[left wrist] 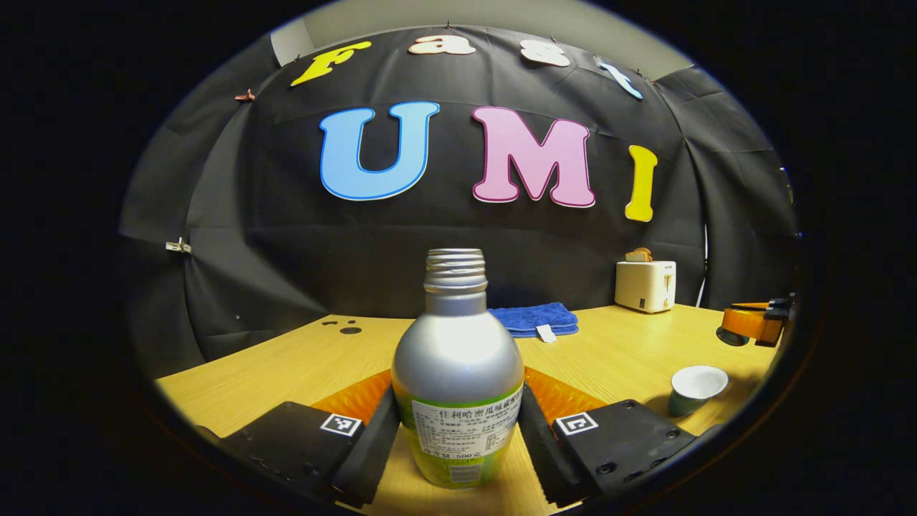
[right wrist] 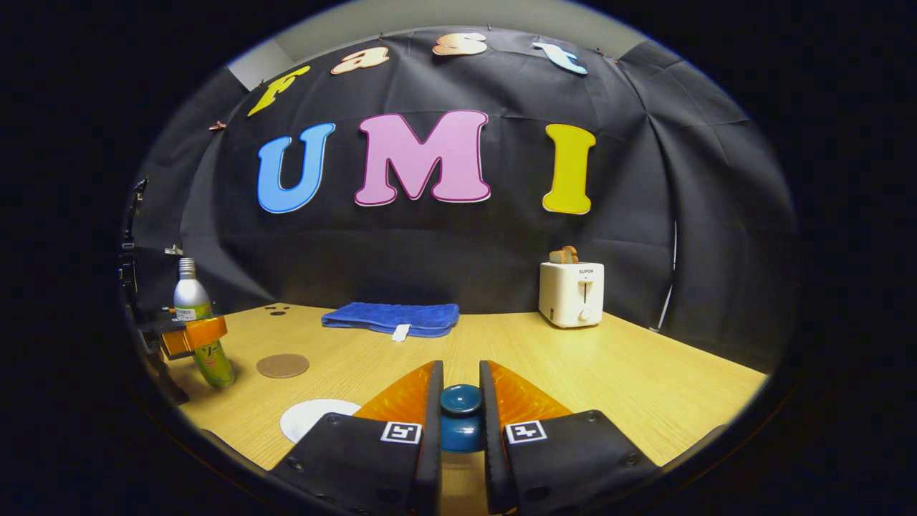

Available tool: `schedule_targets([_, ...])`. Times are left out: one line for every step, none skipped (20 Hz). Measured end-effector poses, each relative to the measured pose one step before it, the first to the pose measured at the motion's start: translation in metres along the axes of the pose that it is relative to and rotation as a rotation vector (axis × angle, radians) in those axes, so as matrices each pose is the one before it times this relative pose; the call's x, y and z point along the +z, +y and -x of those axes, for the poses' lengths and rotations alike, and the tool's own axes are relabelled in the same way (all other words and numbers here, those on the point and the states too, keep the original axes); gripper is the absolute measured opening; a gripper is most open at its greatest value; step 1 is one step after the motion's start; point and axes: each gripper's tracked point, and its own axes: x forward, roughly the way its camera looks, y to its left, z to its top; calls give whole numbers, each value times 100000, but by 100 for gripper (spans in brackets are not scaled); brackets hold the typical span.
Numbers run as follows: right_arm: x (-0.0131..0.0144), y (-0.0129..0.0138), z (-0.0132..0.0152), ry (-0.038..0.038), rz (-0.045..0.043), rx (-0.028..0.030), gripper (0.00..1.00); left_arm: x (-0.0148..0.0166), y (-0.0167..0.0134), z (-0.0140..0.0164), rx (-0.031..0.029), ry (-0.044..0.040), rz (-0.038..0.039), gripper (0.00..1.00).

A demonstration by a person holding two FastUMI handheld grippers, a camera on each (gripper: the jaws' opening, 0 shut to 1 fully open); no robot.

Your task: Open the teacup lid with one hand, grasp the water bottle and pour water into the teacup with the other hand; after pouring, place the water bottle on the coaster and then close the teacup lid.

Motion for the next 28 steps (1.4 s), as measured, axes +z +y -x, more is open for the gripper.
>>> schedule_targets([64,-356,-70,61,38,-88,28,-117,-625,-5,-2762,192,-269,83])
schedule_targets([84,-293,73,89,-32,243,28,88,-672,55,-2308,-441,-2140,82])
schedule_targets([-35,-75,2,224,-146,813,28,53,-250,-161,183,17,-3933,81])
schedule_targets([-31,-10,-14,59,64,914,28,139,-81,-157,949,-228,-5395,81])
schedule_targets([8,-103,-2,10,-38,699,28,37,-184,-100,921,-411,-5735,81])
schedule_targets([15,-168,-27,-45,-8,415,28,412,-281,-71,416,-1011,-5402,81])
schedule_targets([-3,-268,-137,-63,89,47,28,661,-664,-323,-636,-978,-5980,81])
schedule_targets([-23,-253,38,23,-29,-68,28,702,-559,-161,-1433,-1141,-7576,80])
schedule_targets([30,-306,31,-72,-31,-96,28,621,-696,213,-1222,-1510,-9166,80])
schedule_targets([21,-263,-23,11,-14,-61,28,1038,-481,-69,-758,-2017,-10058,81])
schedule_targets([15,-164,26,53,-13,547,28,1073,-630,-226,-1338,-2599,-9889,81])
schedule_targets([-35,-13,71,8,-19,819,28,780,-701,-206,-2091,-2085,-9260,81])
schedule_targets([88,-178,22,-20,-8,485,28,631,-476,-285,-1996,-1564,-8556,80])
schedule_targets([-46,-194,51,-23,-3,250,28,440,-511,-338,-2058,-1194,-7886,80])
schedule_targets([4,-235,7,11,6,86,28,239,-633,-293,-2676,-788,-7546,80])
schedule_targets([37,-194,114,-43,25,31,28,234,-602,-17,-2778,-434,-7101,80])
schedule_targets([-28,-162,34,-21,17,-56,28,402,-1038,-66,-2822,-1205,-7198,80])
schedule_targets([15,-212,-56,-48,-23,-49,28,466,-565,-237,-1891,-966,-5739,80])
schedule_targets([42,-148,81,8,28,1,28,281,-503,-514,-2132,-740,-5851,80])
schedule_targets([23,-131,82,-72,6,-38,28,335,-545,-467,-2245,-934,-5565,80])
schedule_targets([0,-52,25,-21,-3,-5,28,146,-456,-187,-1876,-314,-4171,80])
schedule_targets([-47,48,-22,68,44,65,28,63,-496,-100,-2844,202,-4786,80])
schedule_targets([-76,29,-12,207,-74,403,28,-415,-601,-19,-2700,1258,-4211,80])
schedule_targets([74,182,-2,-102,-26,783,28,-56,-437,-296,-1810,292,-2865,80])
schedule_targets([-55,31,6,129,112,289,28,184,-103,-196,-1500,305,-2386,80])
schedule_targets([12,-65,1,-115,-74,17,28,43,-182,-50,-940,417,-2846,80])
schedule_targets([-16,16,-41,-32,84,34,28,122,28,2,-284,-172,-3081,81])
schedule_targets([14,-3,23,15,-53,-14,28,227,-25,-51,-313,-342,-2782,80])
